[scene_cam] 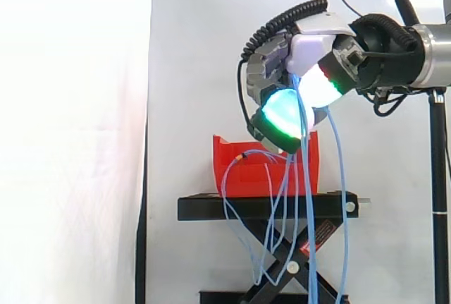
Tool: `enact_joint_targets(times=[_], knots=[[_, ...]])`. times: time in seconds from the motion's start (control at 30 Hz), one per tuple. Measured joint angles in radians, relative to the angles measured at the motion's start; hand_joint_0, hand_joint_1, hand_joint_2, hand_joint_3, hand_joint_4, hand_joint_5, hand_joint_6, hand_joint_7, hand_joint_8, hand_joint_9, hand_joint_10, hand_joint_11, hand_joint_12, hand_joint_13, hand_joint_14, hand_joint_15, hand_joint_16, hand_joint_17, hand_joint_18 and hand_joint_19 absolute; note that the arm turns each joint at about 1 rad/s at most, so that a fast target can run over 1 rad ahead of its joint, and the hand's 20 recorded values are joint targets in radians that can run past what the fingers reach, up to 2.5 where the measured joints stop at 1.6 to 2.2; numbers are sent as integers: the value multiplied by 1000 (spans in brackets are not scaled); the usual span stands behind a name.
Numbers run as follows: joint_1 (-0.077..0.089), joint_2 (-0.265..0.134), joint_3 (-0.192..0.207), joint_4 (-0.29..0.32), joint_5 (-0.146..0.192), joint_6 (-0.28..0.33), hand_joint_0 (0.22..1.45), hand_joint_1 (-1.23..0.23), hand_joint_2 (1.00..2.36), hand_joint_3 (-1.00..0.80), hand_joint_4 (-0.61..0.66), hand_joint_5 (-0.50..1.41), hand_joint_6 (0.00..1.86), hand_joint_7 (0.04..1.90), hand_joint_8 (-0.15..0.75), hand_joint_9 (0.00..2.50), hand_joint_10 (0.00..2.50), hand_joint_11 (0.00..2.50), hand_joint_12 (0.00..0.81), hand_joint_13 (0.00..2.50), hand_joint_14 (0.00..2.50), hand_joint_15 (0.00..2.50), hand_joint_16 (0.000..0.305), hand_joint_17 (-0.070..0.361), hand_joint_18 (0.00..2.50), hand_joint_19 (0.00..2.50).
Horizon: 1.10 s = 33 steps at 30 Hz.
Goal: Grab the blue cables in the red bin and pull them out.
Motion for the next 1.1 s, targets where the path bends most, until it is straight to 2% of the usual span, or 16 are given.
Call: enact_joint_targets(times=[0.17, 0.43, 0.57, 0.73, 1.1], knots=[[10, 0, 0, -34, 27, 76, 924, -955, 1003, -934, 142, 758, 846, 648, 253, 942, 1282, 1479, 309, 1111, 1051, 1366, 37, 84, 762, 1140], [19, 0, 0, -78, 32, 177, 921, -954, 1004, -922, 148, 756, 845, 647, 252, 939, 1262, 1497, 309, 1111, 1053, 1355, 37, 84, 761, 1139], [20, 0, 0, -80, 32, 198, 919, -953, 1004, -918, 151, 758, 814, 661, 253, 940, 1257, 1493, 311, 1109, 1054, 1357, 37, 83, 759, 1149], [21, 0, 0, -79, 32, 207, 897, -926, 1006, -888, 174, 769, 651, 714, 251, 932, 1242, 1515, 308, 1093, 1045, 1369, 37, 84, 753, 1152], [23, 0, 0, -80, 32, 229, 840, -882, 1004, -915, 188, 778, 553, 732, 252, 931, 1232, 1499, 309, 1085, 1070, 1346, 38, 87, 741, 1173]])
